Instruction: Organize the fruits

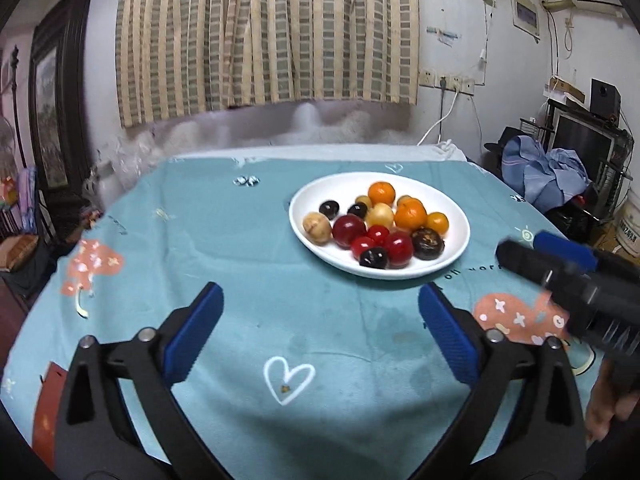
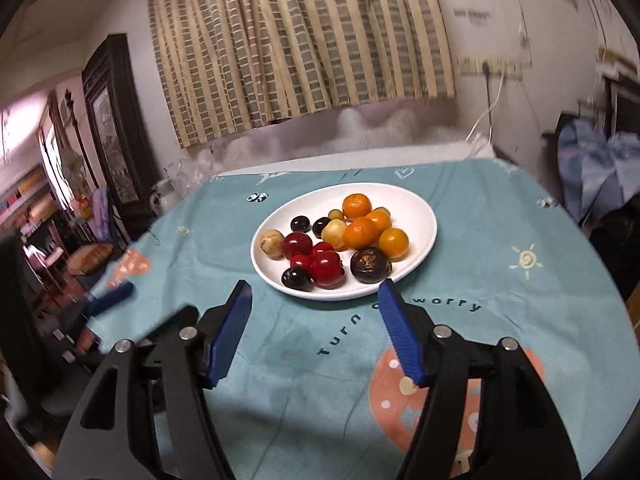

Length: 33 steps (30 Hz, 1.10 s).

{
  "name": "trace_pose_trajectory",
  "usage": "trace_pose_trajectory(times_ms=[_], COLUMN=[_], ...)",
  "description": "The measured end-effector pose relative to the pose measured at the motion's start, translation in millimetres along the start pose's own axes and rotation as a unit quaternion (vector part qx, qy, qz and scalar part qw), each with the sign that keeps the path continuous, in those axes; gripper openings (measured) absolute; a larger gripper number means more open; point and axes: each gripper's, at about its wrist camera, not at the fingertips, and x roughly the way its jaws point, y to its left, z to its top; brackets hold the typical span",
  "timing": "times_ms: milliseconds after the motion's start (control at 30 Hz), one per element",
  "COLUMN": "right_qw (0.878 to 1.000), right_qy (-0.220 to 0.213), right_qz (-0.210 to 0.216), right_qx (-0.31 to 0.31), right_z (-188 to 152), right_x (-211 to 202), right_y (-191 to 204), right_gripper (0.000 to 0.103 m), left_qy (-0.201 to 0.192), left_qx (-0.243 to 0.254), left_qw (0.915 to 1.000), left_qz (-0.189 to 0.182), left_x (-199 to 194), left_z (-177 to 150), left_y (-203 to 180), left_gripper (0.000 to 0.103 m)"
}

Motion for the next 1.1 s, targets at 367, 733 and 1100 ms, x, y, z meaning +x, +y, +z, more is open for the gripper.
trace_pose_trajectory(times_ms=[367,733,1100], right_qw=[0.996,0.995,0.995], right_qy=[0.044,0.066,0.070], right_qz=[-0.077,-0.067,-0.060], right_qx=[0.019,0.036,0.030], right_z=[2,-24,-27], right_x=[55,52,48], right_y=[-35,-36,-34], right_gripper=[0.071,0.071,0.071], left_qy=[0.056,0.041,0.042], left_qx=[0.023,-0.010,-0.008], left_qw=[0.9981,0.9988,0.9990], left_qz=[0.007,-0.023,-0.010], left_x=[71,57,53], left_z=[9,3,-1], left_y=[-15,-5,-6], left_gripper=[0.101,0.101,0.101])
